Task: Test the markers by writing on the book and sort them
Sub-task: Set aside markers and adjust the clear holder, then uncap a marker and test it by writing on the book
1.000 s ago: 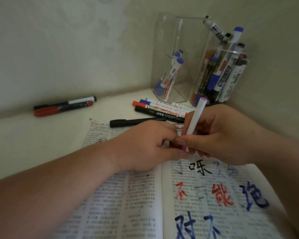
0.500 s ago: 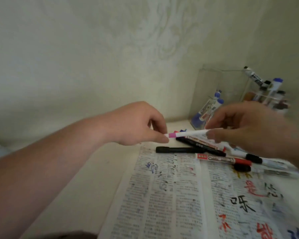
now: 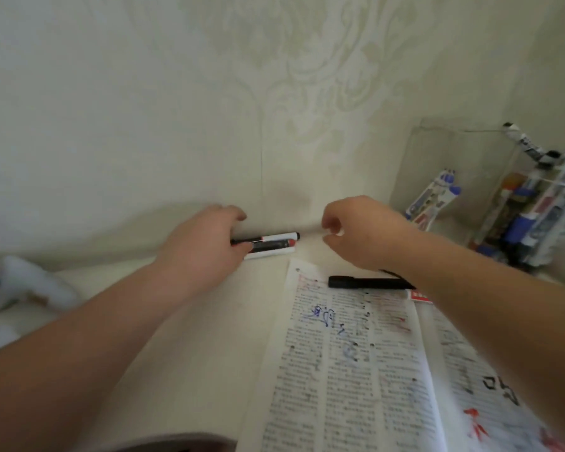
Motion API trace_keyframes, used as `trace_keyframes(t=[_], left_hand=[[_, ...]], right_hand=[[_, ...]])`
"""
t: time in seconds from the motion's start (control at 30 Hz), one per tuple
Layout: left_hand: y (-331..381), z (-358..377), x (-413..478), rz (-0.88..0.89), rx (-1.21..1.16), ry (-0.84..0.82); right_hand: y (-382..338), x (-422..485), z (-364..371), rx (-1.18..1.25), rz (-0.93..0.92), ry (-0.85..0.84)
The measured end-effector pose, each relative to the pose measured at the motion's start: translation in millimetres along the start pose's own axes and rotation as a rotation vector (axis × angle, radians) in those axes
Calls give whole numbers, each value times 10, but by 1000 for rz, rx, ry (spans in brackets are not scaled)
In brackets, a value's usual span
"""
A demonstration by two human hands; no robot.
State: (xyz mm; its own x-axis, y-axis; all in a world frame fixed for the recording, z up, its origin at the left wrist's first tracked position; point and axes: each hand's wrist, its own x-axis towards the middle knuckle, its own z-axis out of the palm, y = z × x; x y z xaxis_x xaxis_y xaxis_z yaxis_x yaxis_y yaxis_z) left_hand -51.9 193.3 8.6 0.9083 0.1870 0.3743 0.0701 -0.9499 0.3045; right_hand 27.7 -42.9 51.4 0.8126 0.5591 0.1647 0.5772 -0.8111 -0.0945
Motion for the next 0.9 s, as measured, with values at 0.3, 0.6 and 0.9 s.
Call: trace_keyframes(t=[0.3, 0.6, 0.9], left_hand=[[1321, 272, 57, 471, -197, -249], [1928, 668, 4, 627, -357, -157], [1760, 687, -116, 688, -360, -99]], right_hand=[[1075, -1131, -551, -21, 235, -119], [1181, -1384, -239, -93, 149, -221], [1305, -1434, -173, 44, 155, -151]])
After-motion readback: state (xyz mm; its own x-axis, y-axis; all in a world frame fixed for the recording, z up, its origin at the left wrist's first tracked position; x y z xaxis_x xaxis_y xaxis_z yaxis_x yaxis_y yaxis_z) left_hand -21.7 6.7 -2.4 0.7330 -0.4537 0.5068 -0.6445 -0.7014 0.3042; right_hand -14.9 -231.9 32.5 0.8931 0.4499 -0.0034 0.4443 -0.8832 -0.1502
